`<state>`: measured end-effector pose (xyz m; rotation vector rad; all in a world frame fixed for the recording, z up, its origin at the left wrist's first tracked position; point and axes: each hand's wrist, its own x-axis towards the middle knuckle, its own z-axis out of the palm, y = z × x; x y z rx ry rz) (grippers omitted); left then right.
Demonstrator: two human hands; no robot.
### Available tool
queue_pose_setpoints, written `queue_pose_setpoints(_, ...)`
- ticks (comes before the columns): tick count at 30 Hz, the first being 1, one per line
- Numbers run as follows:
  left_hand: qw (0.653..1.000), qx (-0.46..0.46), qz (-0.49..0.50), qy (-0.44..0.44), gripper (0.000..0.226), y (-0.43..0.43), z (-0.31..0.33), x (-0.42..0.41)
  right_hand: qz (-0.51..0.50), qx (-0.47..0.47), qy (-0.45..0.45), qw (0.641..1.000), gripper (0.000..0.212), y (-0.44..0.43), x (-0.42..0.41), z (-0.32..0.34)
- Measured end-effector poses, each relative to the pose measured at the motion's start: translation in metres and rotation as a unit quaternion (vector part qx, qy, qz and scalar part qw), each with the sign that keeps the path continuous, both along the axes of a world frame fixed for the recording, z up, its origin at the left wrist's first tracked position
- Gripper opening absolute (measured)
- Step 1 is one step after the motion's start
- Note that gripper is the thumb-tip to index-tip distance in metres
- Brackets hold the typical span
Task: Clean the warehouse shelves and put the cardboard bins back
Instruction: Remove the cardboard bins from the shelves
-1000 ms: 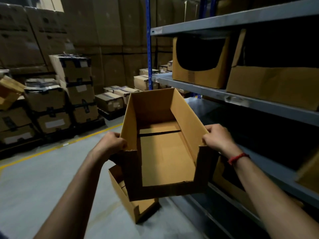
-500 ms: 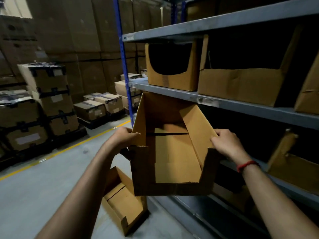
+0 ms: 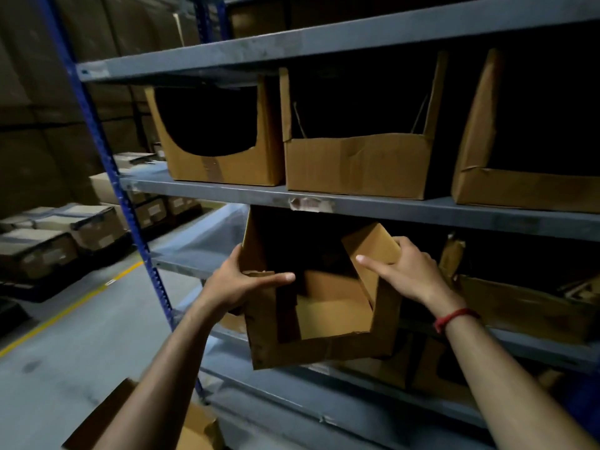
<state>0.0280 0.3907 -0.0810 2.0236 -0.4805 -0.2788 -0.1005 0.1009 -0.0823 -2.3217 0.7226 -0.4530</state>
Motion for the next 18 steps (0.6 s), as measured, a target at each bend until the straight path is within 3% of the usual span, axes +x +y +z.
queue_pose_setpoints(4,1.0,-0.013,-0.021,-0.012,0.116,-0.005,-0.008,0.032,-0.013,-0.014,0.024,1.0,0.083,0.002,0.008,-0.007)
queue_pose_setpoints(9,0.998,-0.03,-0.051,-0.018,0.116,-0.017,-0.009,0.072,-0.044,-0.006,-0.027,0.999,0.086,0.002,0.019,-0.019)
queue_pose_setpoints(14,0.997,-0.062,-0.019,-0.035,0.12,-0.04,-0.029,0.1,-0.078,-0.017,-0.044,0.996,0.092,-0.011,0.031,-0.026)
queue_pose_setpoints(18,0.995,-0.088,0.005,-0.034,0.112,-0.069,-0.036,0.109,-0.087,-0.014,-0.089,0.992,0.08,-0.027,0.042,-0.028)
